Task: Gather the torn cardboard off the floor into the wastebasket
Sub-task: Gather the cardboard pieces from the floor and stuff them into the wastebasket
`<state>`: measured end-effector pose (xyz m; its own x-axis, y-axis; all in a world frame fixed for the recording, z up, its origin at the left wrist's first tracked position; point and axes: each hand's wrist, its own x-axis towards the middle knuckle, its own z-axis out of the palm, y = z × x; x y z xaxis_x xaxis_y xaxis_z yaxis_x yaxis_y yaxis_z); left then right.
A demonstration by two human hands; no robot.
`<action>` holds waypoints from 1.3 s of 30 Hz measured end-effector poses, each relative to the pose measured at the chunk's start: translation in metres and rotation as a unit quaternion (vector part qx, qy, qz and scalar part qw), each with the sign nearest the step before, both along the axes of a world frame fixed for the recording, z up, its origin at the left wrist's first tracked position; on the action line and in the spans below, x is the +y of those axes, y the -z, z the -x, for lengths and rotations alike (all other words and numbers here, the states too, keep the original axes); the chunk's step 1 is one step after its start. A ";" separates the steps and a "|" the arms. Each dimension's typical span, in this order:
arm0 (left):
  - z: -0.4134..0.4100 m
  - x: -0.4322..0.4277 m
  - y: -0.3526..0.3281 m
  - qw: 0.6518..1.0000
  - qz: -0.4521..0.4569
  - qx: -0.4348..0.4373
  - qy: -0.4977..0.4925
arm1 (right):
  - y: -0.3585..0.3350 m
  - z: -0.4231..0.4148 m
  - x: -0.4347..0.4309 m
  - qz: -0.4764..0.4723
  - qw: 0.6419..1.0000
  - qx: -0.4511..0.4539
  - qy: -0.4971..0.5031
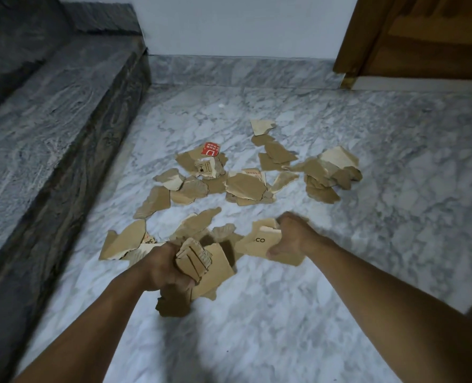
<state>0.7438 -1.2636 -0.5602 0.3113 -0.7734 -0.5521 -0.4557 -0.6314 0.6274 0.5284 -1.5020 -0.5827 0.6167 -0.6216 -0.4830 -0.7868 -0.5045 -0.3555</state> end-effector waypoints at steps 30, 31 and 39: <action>0.006 -0.078 -0.010 0.990 -0.041 -0.098 0.093 | 0.002 0.024 -0.040 -0.033 0.996 0.027 0.082; 0.007 -0.088 -0.005 0.988 -0.036 -0.115 0.093 | 0.003 0.028 -0.044 -0.024 0.996 0.026 0.087; 0.017 -0.119 0.035 0.970 -0.043 -0.228 0.071 | 0.027 0.032 -0.040 0.036 0.998 0.000 0.047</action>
